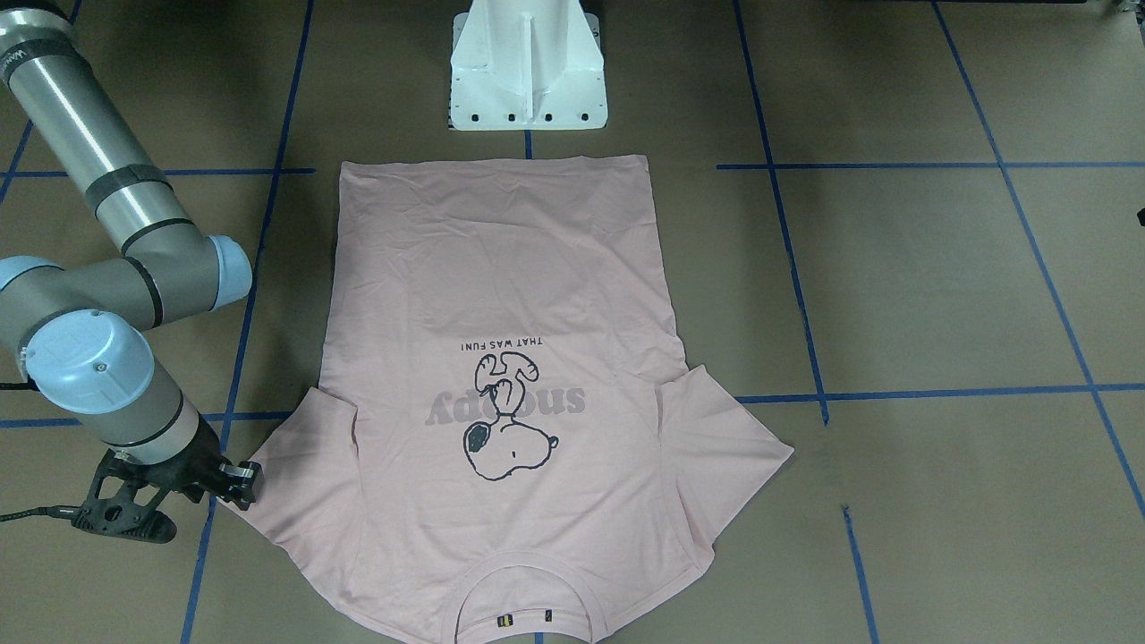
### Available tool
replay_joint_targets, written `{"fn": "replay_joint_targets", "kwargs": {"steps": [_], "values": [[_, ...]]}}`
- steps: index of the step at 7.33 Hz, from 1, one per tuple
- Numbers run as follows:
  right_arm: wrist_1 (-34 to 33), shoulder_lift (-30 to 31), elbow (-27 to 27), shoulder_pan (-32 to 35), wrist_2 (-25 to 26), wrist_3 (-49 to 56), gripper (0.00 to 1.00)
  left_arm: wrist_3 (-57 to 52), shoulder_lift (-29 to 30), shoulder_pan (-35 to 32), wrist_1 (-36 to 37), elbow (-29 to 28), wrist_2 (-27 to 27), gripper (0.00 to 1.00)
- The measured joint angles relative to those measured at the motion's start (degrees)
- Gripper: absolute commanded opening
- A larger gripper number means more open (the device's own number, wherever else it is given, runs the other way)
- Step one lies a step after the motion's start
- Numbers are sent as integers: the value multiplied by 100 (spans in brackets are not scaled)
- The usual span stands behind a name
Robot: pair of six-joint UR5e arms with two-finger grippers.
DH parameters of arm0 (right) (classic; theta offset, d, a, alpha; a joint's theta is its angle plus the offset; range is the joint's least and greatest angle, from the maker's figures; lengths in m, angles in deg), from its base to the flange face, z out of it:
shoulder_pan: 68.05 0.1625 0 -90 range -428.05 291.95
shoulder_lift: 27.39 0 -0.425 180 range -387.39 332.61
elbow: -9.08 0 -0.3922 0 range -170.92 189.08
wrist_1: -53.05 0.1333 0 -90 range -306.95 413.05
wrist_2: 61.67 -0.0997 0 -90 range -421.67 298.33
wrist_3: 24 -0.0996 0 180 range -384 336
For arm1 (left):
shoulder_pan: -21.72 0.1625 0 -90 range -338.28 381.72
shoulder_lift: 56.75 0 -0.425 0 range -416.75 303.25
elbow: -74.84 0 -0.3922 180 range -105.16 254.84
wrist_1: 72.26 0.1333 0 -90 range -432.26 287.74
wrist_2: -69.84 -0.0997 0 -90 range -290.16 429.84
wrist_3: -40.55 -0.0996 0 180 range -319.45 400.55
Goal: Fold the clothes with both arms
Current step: 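Move the right gripper toward the shirt's sleeve farthest from the robot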
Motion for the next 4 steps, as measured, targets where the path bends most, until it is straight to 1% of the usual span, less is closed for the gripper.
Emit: {"fn": "replay_joint_targets", "kwargs": {"steps": [1,2,3,4], "values": [[2,6,-28,-15,5,4,49,-2,0,0,-2,2,0,100],[1,9,-47,-18,15,6,12,-3,1,0,-3,3,0,100],[-2,10,-63,-21,29,5,0,-3,4,0,-3,3,0,100],[-4,11,-70,-22,33,4,0,-3,6,-1,-2,8,0,100]]}}
